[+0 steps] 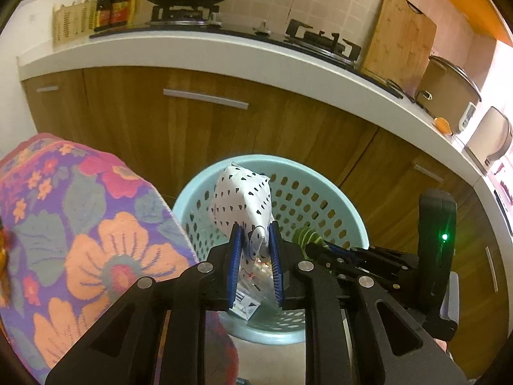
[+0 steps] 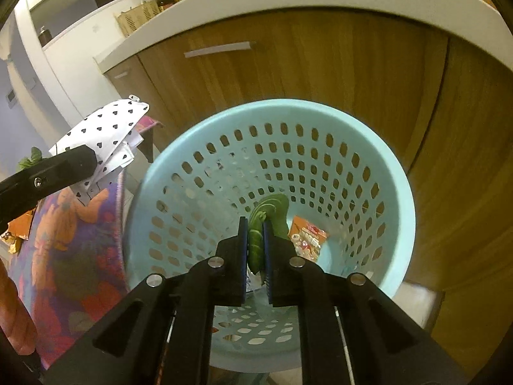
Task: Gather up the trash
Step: 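Carry the napkin and leaf to the wastebasket and release both, then lift both open grippers away from the wastebasket toward the table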
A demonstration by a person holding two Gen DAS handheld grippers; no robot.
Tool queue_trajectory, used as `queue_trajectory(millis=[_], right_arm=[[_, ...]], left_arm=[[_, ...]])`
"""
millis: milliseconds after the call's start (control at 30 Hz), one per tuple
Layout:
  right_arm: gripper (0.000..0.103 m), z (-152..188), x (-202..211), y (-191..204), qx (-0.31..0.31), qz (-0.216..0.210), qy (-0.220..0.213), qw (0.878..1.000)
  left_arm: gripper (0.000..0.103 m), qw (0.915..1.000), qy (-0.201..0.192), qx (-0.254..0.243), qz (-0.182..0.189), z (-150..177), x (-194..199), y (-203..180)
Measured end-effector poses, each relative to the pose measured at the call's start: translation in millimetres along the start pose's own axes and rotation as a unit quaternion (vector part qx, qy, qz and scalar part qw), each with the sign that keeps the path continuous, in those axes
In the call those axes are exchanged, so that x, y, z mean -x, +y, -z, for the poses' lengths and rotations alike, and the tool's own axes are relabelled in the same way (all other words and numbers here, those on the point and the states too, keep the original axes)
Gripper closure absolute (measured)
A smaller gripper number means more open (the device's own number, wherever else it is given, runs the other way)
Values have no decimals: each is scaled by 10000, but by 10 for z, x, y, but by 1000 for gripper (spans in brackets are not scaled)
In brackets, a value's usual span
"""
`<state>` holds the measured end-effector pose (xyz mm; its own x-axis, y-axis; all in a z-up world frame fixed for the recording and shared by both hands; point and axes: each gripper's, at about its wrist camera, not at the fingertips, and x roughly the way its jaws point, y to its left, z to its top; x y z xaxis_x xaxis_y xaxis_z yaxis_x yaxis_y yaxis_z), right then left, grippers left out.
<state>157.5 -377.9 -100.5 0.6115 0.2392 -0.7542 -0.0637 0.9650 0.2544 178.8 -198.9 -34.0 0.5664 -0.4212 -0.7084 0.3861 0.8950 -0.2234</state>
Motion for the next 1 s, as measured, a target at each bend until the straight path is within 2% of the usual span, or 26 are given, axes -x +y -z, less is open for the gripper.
queue_trajectory(millis=[67,133,200,367,433,467,700,900,967,1000], right_arm=[[92,1,0,-44,-78,-8,-3,10000],[78,9,35,-97,-151,-37,-47,9999],[73,8,83,-137,-183,-23,-115,9998],[73,-23,155,-228,-345,-59,-216,9992],[73,-28,203,-244,-382,-68,-265,9989],[73,-33,229,-244,-382,-42,-294,9988],[73,-68,475,-150,-310,-18,-563,9979],[73,-105,628,88,-35,-74,-737,9973],[69,-110,663,196,72,-117,-771,9969],[62,-106,684,244,117,-136,-793,9967]], left_arm=[[87,10000,52,3,23,-7,-46,-5],[87,10000,75,-3,37,-10,-70,-21],[87,9999,89,-13,52,-19,-89,-39],[78,9998,150,-114,86,-15,-145,-107],[67,9997,148,-146,84,-6,-150,-127],[64,9998,128,-155,82,-7,-145,-131],[64,9999,-48,-88,80,35,42,-66],[64,9995,-313,29,77,107,328,36],[63,9991,-410,68,64,140,448,78],[62,9990,-444,81,50,143,487,96]])
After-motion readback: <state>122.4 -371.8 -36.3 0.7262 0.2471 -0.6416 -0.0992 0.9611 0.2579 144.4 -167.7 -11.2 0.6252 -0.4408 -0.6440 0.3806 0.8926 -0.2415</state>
